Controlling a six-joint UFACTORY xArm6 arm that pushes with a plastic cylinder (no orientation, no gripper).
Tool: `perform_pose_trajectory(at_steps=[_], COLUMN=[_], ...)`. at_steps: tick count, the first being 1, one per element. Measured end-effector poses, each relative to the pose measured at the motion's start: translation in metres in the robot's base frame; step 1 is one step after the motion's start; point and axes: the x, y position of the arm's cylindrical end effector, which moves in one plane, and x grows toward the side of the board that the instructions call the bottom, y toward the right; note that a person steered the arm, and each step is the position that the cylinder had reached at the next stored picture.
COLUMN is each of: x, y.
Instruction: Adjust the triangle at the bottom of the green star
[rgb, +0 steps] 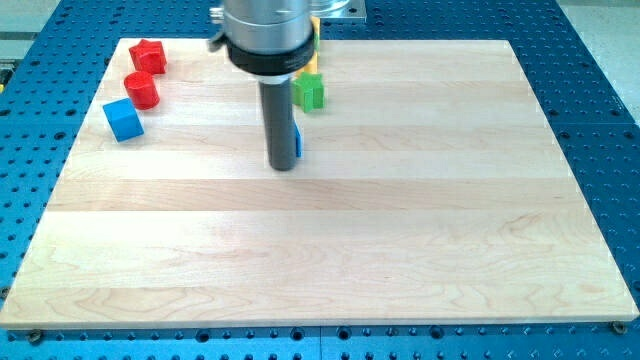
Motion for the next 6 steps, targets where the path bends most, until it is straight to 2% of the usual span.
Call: perform_pose_trajectory(at_steps=[1,2,3,4,5,6], x=[-0.03,0.018,0.005,-0.045,-0.033,-0.03], y=[0.026,-0.044,-0.142,-0.084,-0.02,-0.027])
